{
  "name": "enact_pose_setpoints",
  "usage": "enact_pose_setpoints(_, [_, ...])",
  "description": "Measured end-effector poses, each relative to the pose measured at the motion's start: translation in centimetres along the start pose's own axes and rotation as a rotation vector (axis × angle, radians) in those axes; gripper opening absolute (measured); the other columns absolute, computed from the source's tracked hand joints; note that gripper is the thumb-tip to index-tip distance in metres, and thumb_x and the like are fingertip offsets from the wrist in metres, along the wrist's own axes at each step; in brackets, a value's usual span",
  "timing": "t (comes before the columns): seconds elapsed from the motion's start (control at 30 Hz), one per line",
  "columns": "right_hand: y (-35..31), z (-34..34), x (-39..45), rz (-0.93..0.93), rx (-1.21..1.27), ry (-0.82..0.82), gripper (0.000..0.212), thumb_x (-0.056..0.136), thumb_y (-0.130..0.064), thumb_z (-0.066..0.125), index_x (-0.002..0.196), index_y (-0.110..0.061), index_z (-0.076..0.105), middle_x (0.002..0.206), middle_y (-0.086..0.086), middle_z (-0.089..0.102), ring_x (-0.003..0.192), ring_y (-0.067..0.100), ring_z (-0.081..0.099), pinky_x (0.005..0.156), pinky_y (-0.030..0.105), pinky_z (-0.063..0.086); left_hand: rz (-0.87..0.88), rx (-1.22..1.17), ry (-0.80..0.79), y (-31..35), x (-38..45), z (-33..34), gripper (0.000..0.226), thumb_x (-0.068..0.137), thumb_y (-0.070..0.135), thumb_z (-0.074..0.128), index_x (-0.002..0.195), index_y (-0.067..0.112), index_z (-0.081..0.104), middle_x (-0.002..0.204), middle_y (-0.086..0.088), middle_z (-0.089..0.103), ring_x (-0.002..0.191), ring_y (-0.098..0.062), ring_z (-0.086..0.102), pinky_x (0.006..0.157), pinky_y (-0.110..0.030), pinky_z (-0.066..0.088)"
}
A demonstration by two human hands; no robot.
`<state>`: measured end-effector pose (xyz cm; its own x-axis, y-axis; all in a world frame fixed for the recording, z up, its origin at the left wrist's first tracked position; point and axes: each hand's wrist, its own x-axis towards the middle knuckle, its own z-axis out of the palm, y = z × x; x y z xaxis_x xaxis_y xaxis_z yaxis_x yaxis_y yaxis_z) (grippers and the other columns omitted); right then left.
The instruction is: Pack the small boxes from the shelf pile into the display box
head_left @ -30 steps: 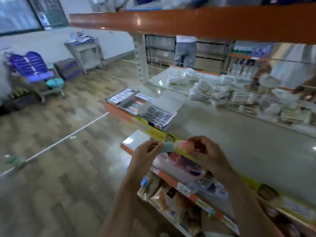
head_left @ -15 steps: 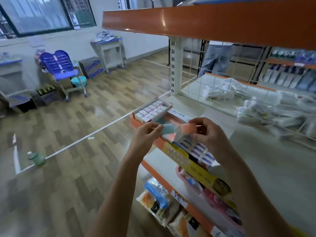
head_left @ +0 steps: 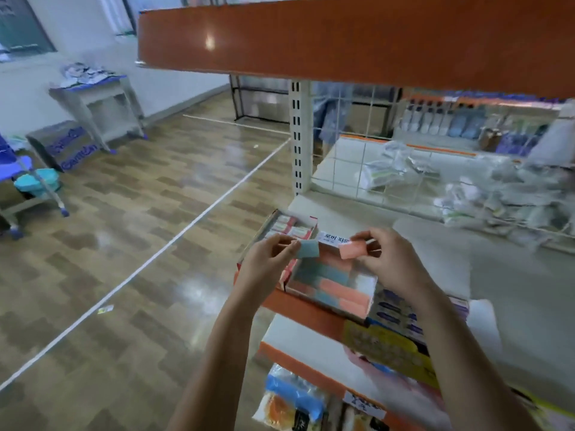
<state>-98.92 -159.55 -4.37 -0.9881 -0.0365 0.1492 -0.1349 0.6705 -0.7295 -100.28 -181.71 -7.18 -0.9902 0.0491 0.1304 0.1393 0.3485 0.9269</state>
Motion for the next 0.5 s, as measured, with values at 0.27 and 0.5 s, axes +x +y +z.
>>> enact_pose_setpoints(0.27, [-1.0,1.0,-0.4,0.147,-0.365,-0.010,0.026,0.083,-0.009,0.063,0.105,-0.022,0.062,0.097,-0.009,0.046,0.088,0.009,0.048,0.067,0.017,0.031,0.169,0.059,-0.281,-0.8,4.7,-0.2,0.004,0.089,0.034,0.060,0.086,0.036,0.062,0.068,0.023,0.064,0.065,0.008,0.058,0.058,-0.011,0.043])
enact_pose_setpoints(0.5, [-2.0,1.5,-1.2,0.230,-0.656,-0.118,0.026,0.082,-0.001,0.054,0.104,-0.014,0.059,0.102,0.001,0.053,0.101,0.018,0.047,0.081,0.030,0.043,0.164,-0.027,-0.378,-0.8,5.7,0.6,0.008,0.089,0.028,0.060,0.085,0.035,0.063,0.077,0.015,0.066,0.071,0.004,0.060,0.064,-0.014,0.045])
